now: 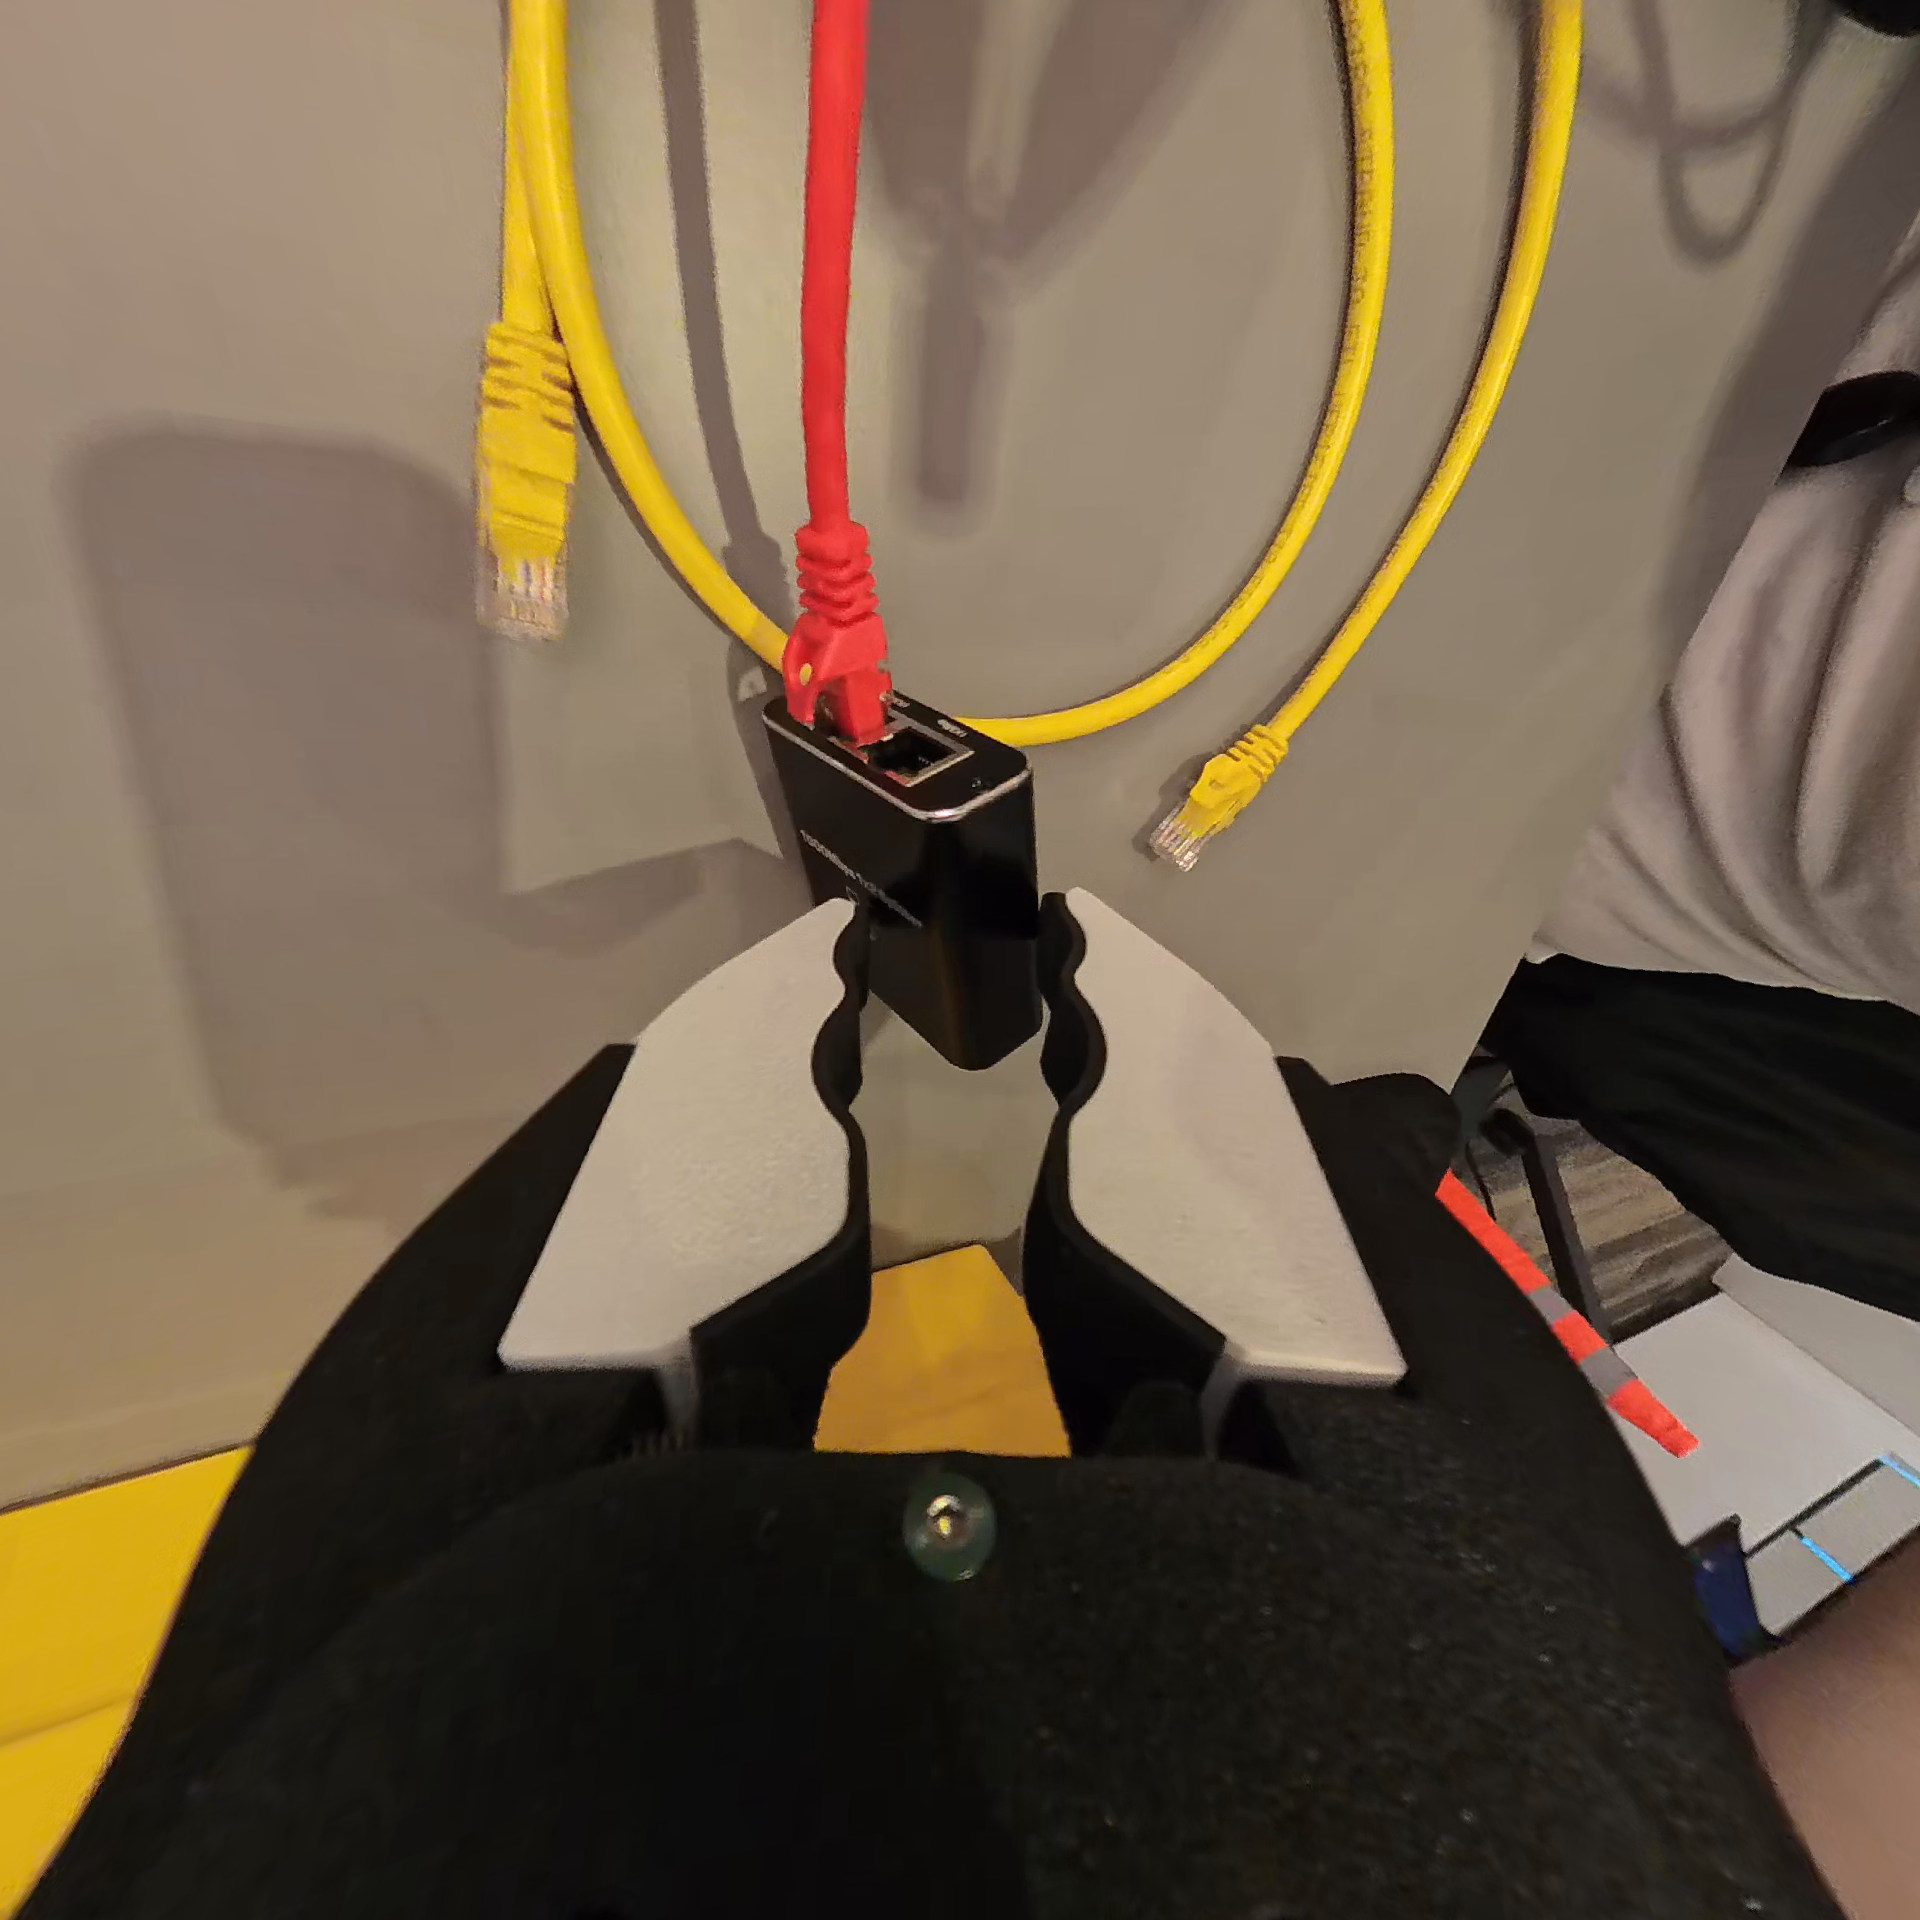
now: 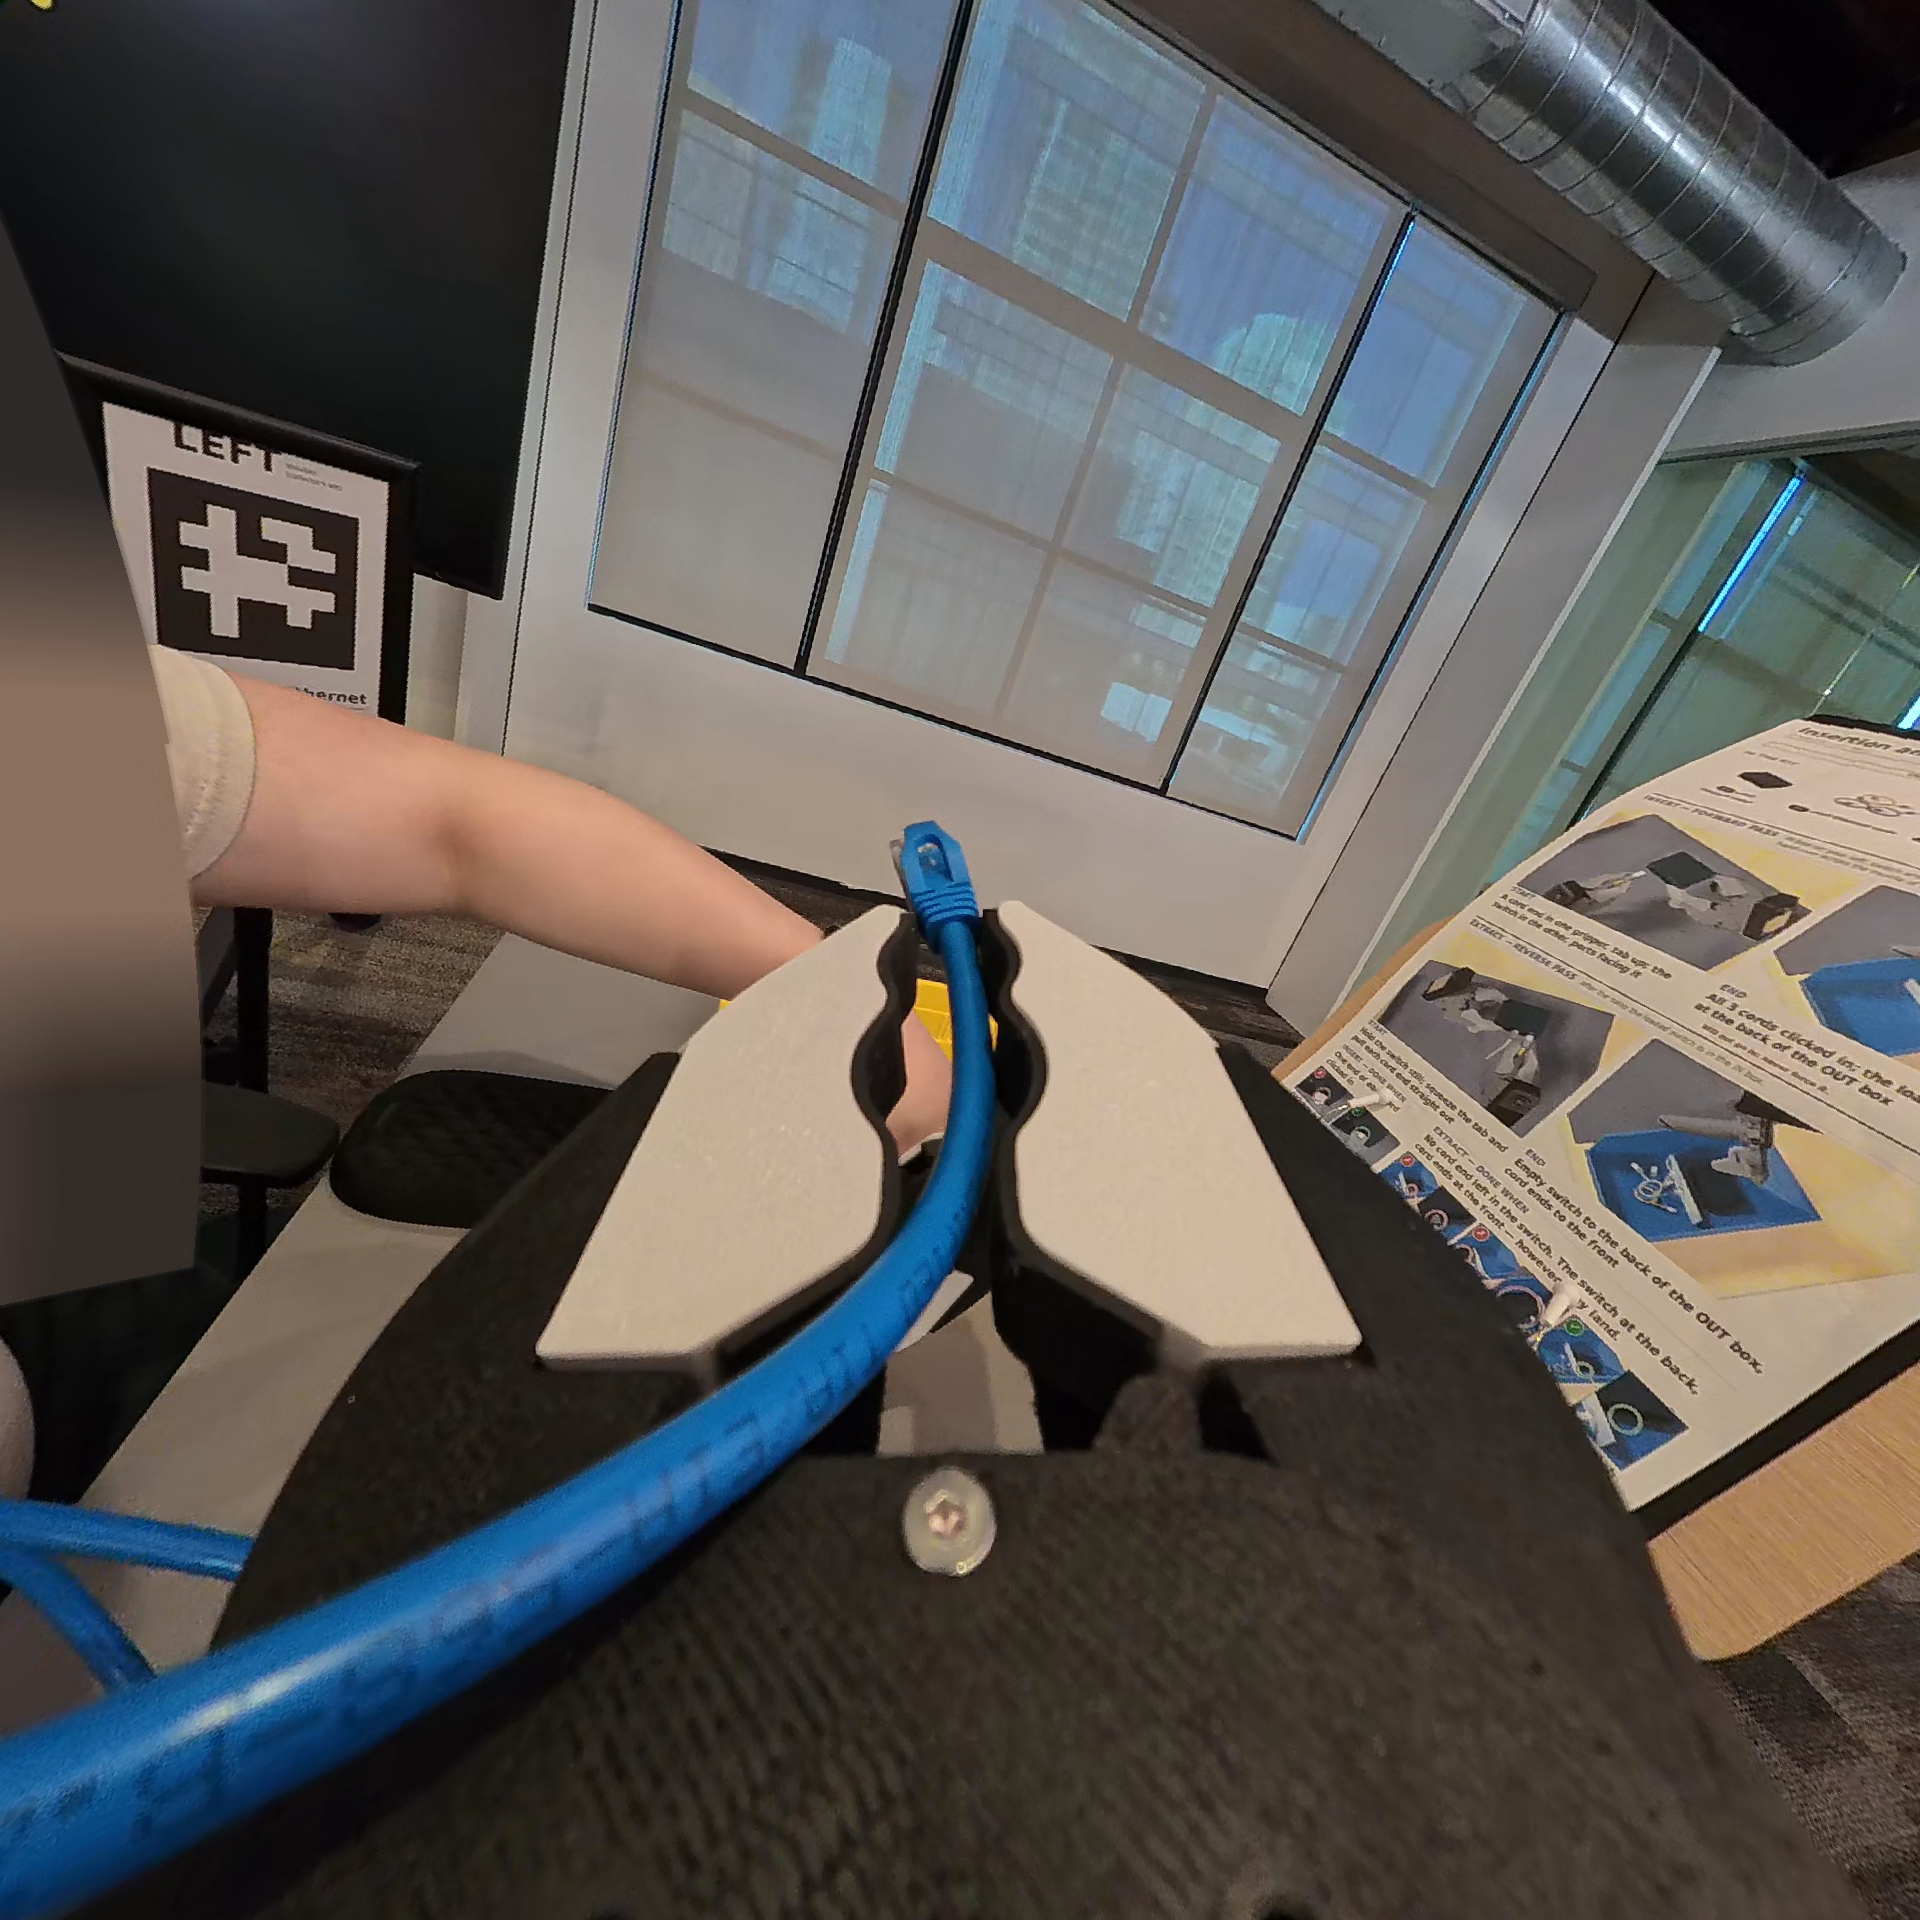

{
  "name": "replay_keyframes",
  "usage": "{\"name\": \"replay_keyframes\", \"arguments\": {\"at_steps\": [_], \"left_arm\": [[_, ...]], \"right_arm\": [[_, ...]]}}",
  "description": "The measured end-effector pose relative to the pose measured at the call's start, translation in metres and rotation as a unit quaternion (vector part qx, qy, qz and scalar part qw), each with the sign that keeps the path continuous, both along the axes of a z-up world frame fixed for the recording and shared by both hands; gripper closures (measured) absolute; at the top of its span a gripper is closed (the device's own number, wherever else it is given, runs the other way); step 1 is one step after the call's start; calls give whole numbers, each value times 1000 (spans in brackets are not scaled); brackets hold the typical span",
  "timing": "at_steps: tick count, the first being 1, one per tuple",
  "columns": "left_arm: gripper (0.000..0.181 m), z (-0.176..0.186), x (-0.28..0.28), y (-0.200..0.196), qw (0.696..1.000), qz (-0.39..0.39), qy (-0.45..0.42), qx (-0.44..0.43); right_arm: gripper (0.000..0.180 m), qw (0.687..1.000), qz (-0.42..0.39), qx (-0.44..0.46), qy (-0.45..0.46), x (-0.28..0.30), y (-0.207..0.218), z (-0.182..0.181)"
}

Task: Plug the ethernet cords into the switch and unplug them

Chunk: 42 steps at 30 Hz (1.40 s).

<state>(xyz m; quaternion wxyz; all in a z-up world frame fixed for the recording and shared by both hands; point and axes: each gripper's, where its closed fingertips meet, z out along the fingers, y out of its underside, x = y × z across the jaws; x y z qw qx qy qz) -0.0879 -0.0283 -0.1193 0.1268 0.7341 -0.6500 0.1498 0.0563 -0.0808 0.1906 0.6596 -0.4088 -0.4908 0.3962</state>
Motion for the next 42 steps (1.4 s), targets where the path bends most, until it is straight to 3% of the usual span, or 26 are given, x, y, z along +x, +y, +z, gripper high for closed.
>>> {"name": "replay_keyframes", "arguments": {"at_steps": [8,18,30,35,42], "left_arm": [[144,-6,-1,6,999,-16,14,34],[145,-4,1,11,999,31,14,-30],[149,0,-10,21,995,28,16,-94],[149,-1,-20,19,991,25,39,-127],[149,1,-27,20,991,0,24,-135]], "right_arm": [[167,1000,0,0,-3,0,0,-1],[167,1000,1,2,-10,-1,-1,-2],[167,999,8,-13,-48,-11,4,-16],[168,989,31,-54,-135,-32,7,-50],[168,951,69,-156,-259,-99,11,-125]]}}
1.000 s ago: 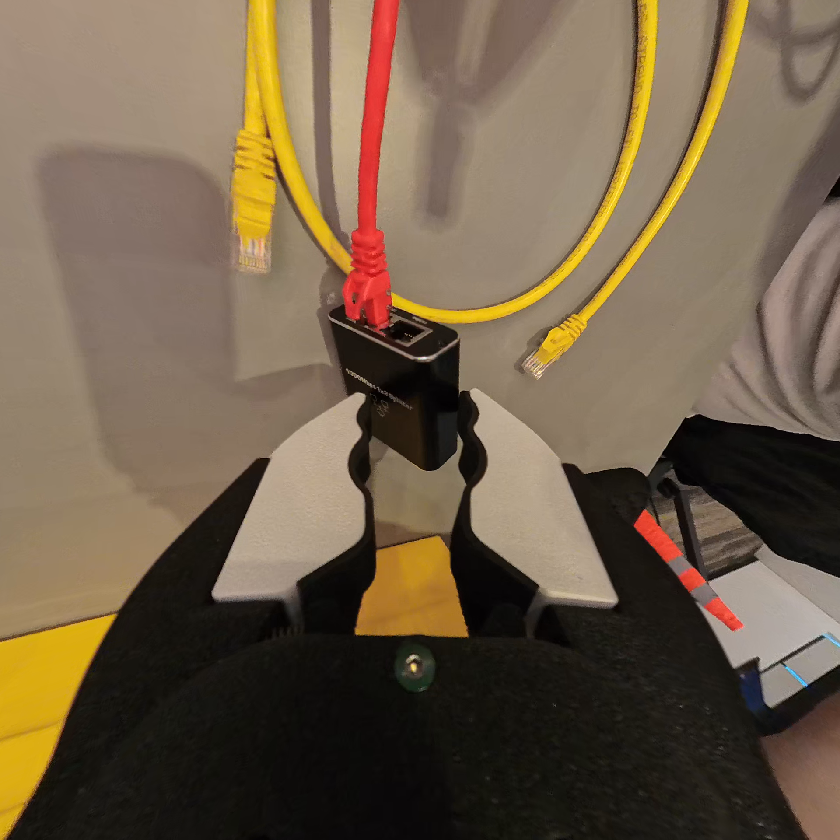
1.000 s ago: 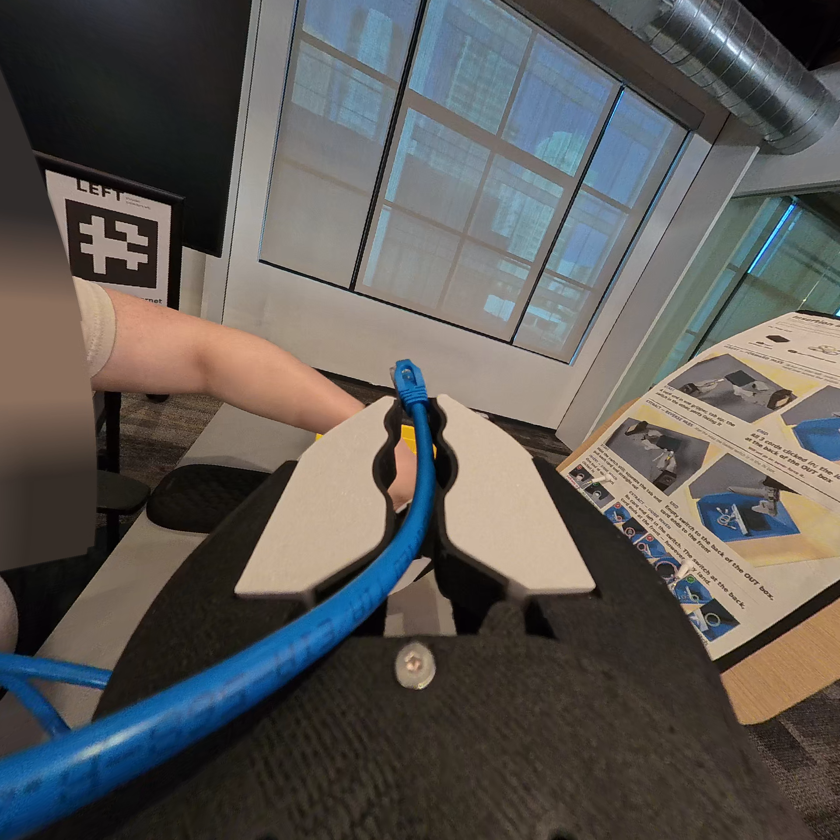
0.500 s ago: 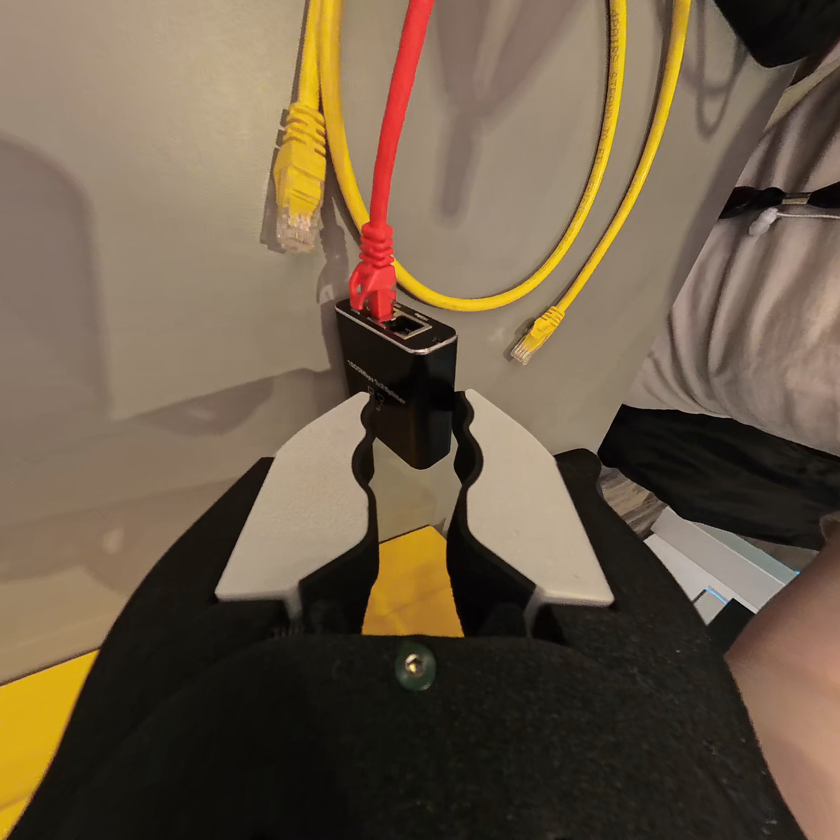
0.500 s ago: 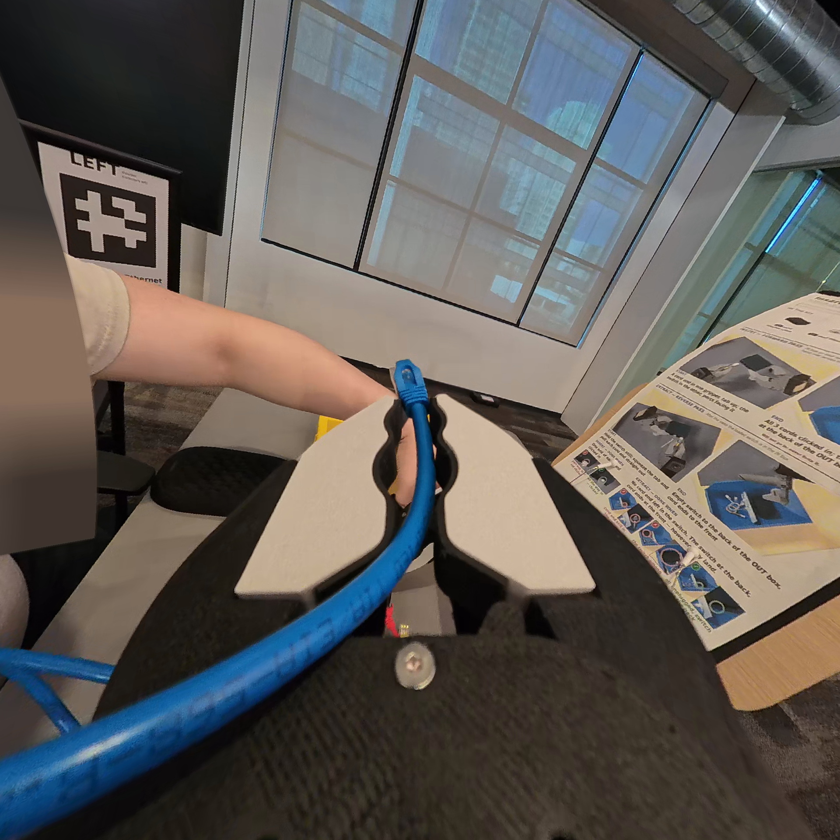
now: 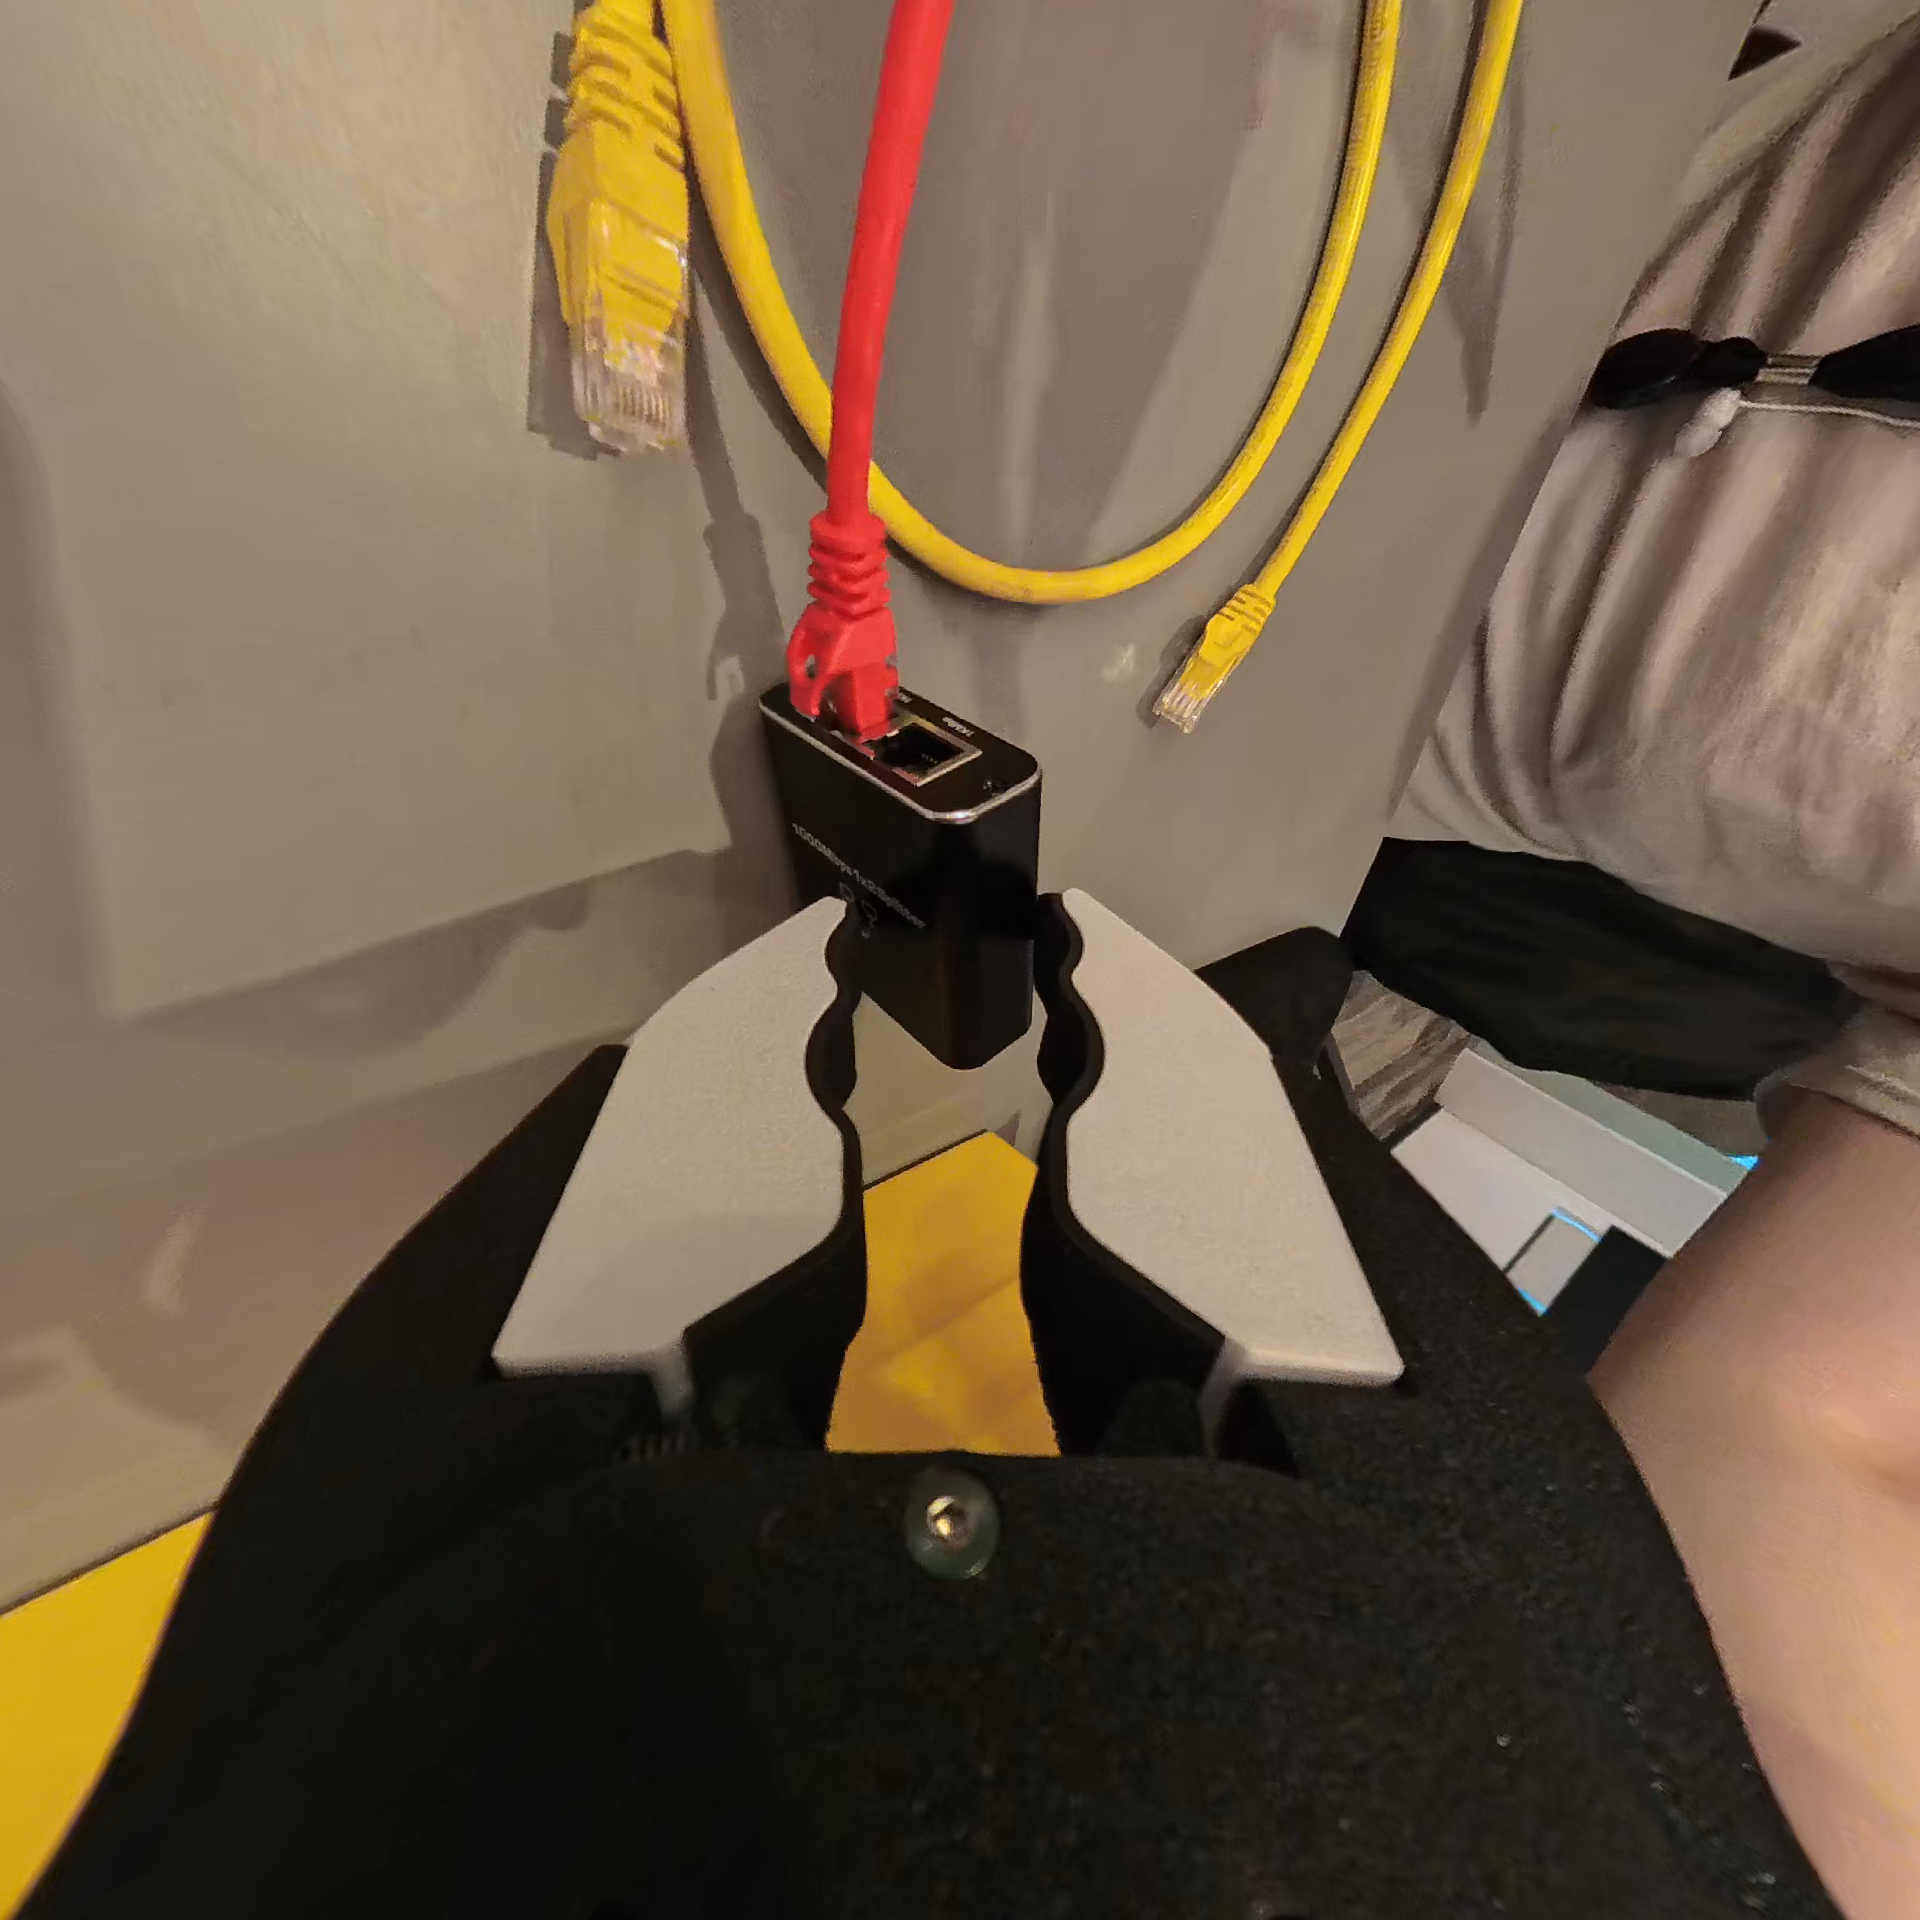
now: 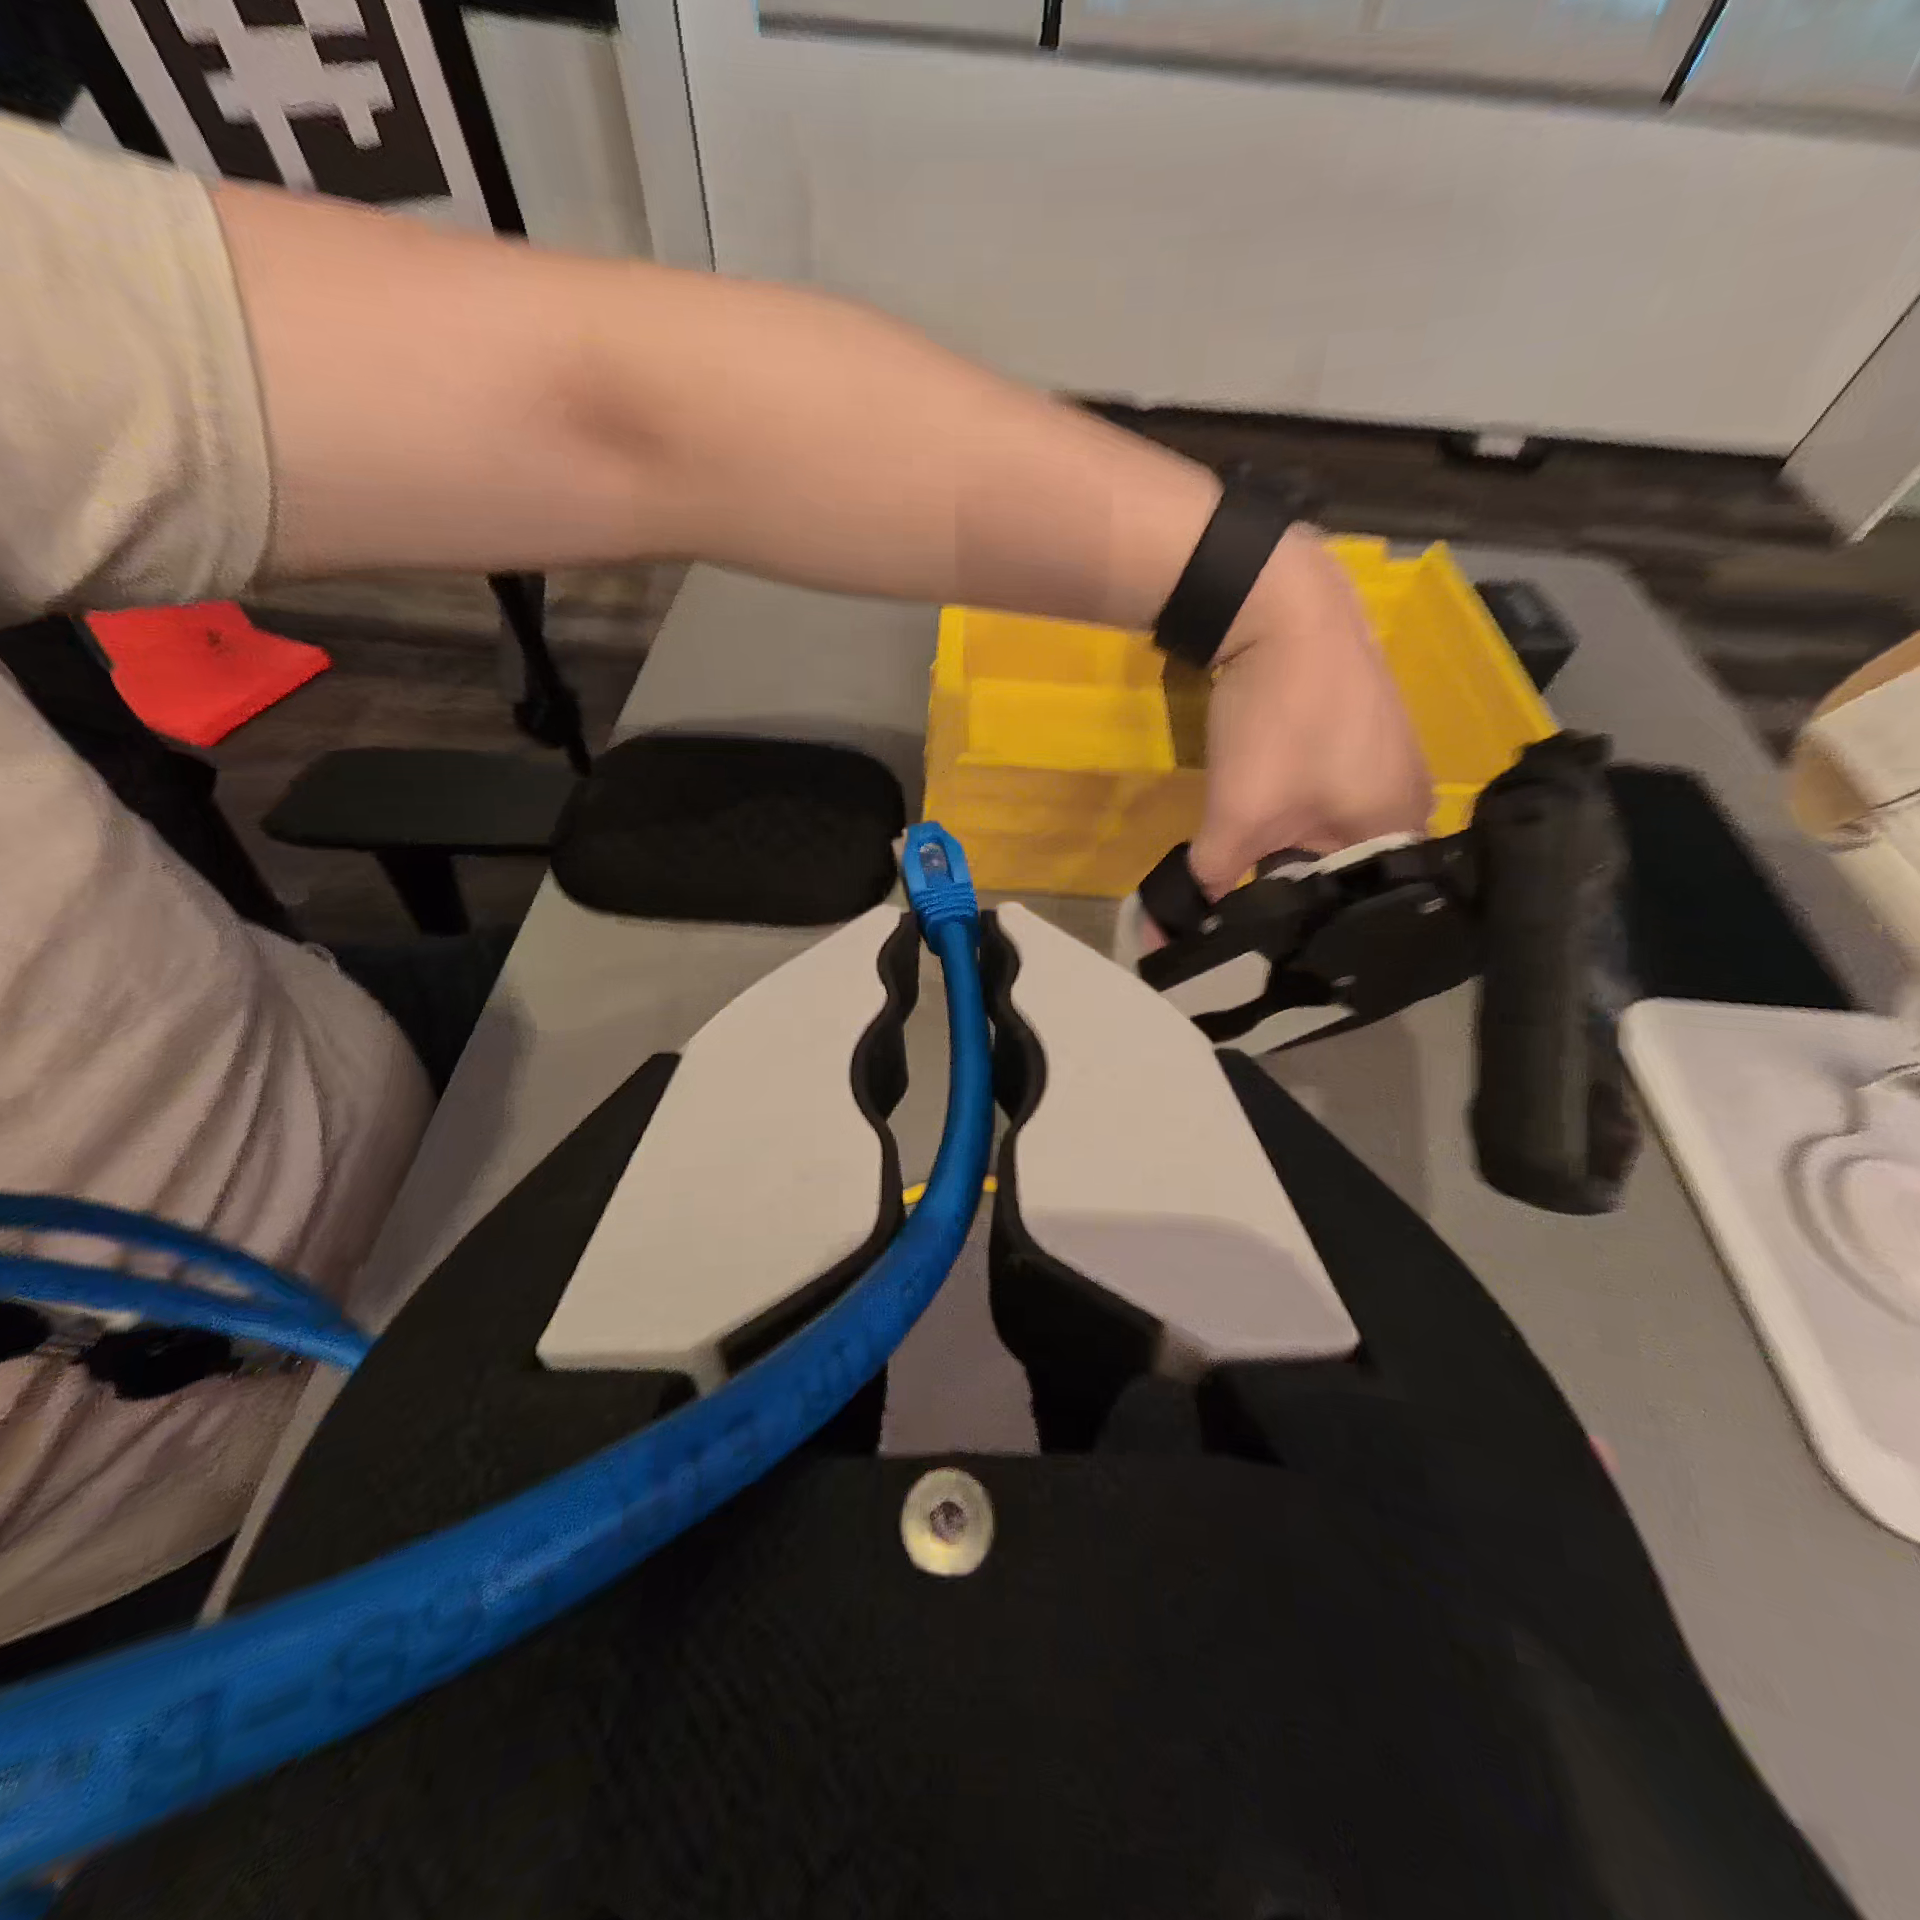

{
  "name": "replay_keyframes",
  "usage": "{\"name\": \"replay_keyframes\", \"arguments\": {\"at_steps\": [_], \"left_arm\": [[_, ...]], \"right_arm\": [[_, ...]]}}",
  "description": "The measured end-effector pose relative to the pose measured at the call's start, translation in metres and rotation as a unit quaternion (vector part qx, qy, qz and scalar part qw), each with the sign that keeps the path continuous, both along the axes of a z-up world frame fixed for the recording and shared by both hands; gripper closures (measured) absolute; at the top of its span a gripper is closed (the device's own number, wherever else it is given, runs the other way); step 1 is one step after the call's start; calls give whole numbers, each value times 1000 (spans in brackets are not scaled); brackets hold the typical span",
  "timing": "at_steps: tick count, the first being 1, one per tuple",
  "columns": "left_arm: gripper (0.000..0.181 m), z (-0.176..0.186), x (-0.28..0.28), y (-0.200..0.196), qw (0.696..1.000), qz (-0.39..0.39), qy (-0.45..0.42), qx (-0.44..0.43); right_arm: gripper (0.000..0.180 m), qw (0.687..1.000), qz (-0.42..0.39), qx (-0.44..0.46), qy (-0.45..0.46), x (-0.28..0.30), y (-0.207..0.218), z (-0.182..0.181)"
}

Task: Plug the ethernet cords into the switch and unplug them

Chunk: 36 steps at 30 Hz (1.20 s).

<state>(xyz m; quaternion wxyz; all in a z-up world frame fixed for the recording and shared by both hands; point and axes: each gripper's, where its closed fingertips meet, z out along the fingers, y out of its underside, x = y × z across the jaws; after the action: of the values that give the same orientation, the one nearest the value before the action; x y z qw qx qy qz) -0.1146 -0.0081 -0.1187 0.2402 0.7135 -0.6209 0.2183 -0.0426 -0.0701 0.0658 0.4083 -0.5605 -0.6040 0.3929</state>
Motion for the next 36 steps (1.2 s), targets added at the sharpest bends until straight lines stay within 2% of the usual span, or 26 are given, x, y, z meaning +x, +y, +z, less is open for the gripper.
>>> {"name": "replay_keyframes", "arguments": {"at_steps": [6,9,12,16,20,26,27,28,33,36], "left_arm": [[150,0,-1,1,999,-27,-9,-19],[150,1,-1,2,999,-45,-16,-19],[150,1,-2,2,998,-57,-20,-23],[150,1,-2,2,997,-71,-26,-28],[150,0,-1,1,995,-88,-34,-26],[136,-5,2,3,992,-118,-33,25],[127,-7,2,2,992,-121,-23,32],[126,-10,1,2,991,-128,-13,40],[126,-26,-6,3,977,-185,23,100],[128,-26,-5,3,979,-176,19,101]], "right_arm": [[167,993,-20,-16,-114,-38,-6,-87],[167,989,-40,-17,-140,-46,3,-127],[167,988,-57,-10,-144,-49,20,-148],[168,985,-79,-43,-147,-49,40,-169],[168,983,-101,-42,-149,-48,54,-181],[168,983,-107,-60,-135,-47,60,-181],[168,982,-113,-60,-136,-46,62,-182],[168,982,-117,-61,-137,-46,63,-182],[168,981,-118,-69,-137,-47,63,-184],[168,982,-120,-65,-134,-47,64,-184]]}}
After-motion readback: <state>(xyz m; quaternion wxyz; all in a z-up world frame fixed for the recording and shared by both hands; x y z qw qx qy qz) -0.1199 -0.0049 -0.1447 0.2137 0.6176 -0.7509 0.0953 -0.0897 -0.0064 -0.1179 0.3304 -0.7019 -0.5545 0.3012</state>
